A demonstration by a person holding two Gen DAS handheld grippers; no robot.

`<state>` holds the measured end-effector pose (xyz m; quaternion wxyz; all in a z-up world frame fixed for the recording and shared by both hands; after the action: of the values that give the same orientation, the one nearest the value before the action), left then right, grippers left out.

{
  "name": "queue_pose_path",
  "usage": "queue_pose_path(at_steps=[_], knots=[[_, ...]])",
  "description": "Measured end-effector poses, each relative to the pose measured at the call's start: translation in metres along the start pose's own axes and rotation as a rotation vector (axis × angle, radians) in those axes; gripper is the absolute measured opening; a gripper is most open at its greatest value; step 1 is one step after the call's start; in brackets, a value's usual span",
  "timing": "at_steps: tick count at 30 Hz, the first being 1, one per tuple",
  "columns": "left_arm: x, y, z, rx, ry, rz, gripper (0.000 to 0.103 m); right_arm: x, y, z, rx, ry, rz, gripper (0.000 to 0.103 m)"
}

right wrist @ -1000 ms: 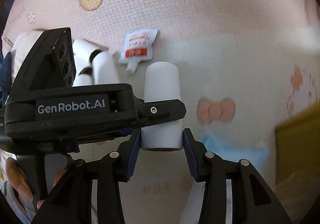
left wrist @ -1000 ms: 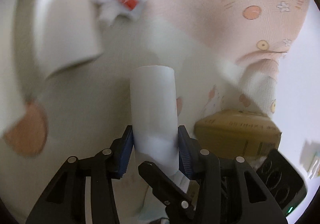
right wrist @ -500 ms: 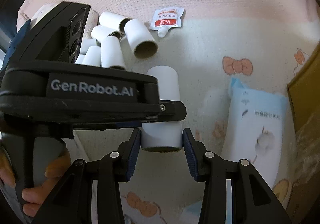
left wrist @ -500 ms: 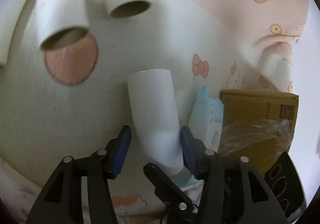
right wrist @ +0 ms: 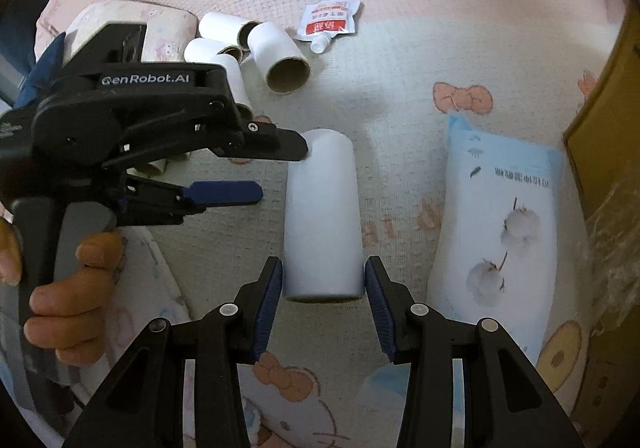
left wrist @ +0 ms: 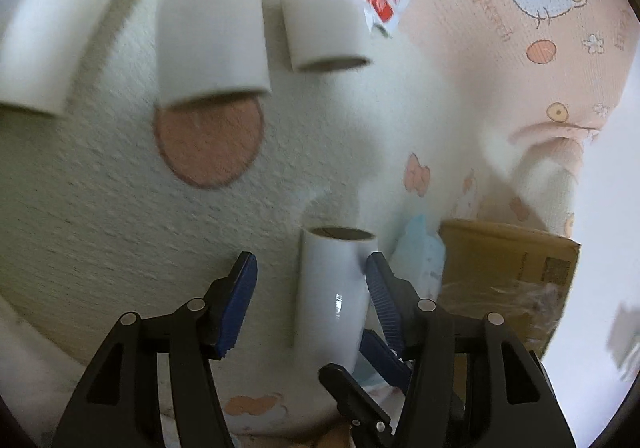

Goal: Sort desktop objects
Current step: 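Carry the held white tube with the right tool to the cardboard box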

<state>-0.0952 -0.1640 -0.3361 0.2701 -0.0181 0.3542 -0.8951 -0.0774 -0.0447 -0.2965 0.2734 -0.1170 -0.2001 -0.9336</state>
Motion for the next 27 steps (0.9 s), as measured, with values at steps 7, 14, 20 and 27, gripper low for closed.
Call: queue_pose_path(at_steps=[7, 14, 20, 27], knots=[[-0.001, -0.021, -0.013, -0.006, 0.014, -0.096, 0.057, 0.01, 0.0, -0.009, 0.009, 0.022, -0.018, 0.042], [0.0, -0.023, -0.013, 0.029, 0.011, -0.156, 0.046, 0.008, -0.002, -0.023, 0.001, 0.065, -0.011, 0.042], [-0.008, -0.041, -0.004, 0.053, -0.006, -0.296, 0.046, 0.011, -0.006, -0.014, 0.023, 0.024, -0.019, 0.042], [-0.031, -0.055, 0.023, 0.081, -0.077, -0.405, 0.046, 0.005, -0.006, 0.001, 0.052, -0.016, 0.027, 0.042]])
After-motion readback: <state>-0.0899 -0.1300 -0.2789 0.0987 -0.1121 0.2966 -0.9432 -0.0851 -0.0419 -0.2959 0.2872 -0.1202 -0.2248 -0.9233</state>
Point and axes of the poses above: each gripper's, at about its wrist camera, not at the fingertips, and z roughly against the way its jaws point, y to its left, x to its top, the point moved 6 cm from there along -z, roughly the way its jaws point
